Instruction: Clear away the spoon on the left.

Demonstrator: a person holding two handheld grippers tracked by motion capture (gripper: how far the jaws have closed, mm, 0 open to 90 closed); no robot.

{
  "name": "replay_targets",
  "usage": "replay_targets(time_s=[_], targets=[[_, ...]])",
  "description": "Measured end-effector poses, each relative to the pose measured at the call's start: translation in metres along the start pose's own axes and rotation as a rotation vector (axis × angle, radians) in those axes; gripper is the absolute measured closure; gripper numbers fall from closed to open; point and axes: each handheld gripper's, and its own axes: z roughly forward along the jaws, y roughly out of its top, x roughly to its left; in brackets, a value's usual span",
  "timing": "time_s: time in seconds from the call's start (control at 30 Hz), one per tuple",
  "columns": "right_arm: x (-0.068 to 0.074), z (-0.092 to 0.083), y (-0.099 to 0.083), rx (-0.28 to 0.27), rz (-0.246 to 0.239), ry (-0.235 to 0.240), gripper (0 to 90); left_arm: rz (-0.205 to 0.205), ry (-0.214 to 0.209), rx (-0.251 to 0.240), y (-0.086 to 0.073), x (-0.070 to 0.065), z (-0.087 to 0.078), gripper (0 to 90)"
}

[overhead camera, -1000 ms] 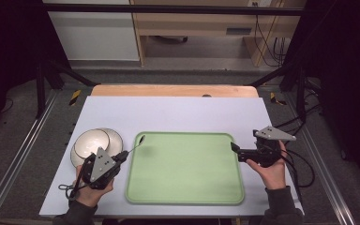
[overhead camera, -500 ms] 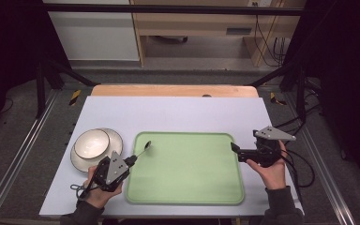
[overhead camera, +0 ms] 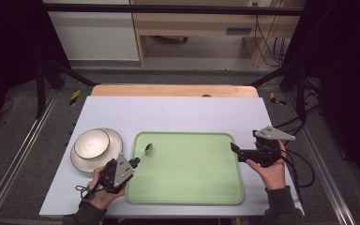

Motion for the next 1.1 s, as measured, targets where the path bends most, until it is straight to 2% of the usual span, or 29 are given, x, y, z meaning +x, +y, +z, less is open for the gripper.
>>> replay_targets(time_s=[0.1, 0.3, 1.1], targets=[[0.0, 0.0, 0.0, 0.001, 0.002, 0.002, 4.8, 0.026, 0.006, 0.015, 0.001, -0.002, 0.0, 88.6], [0.0, 0.0, 0.0, 0.0, 0.001, 0.002, 4.9, 0.039, 0.014, 0.016, 0.002, -0.006, 0.001, 88.1], [0.0, 0.0, 0.0, 0.003, 0.0, 0.002, 4.8, 0.138, -0.011, 0.027, 0.005, -0.018, 0.002, 85.4]])
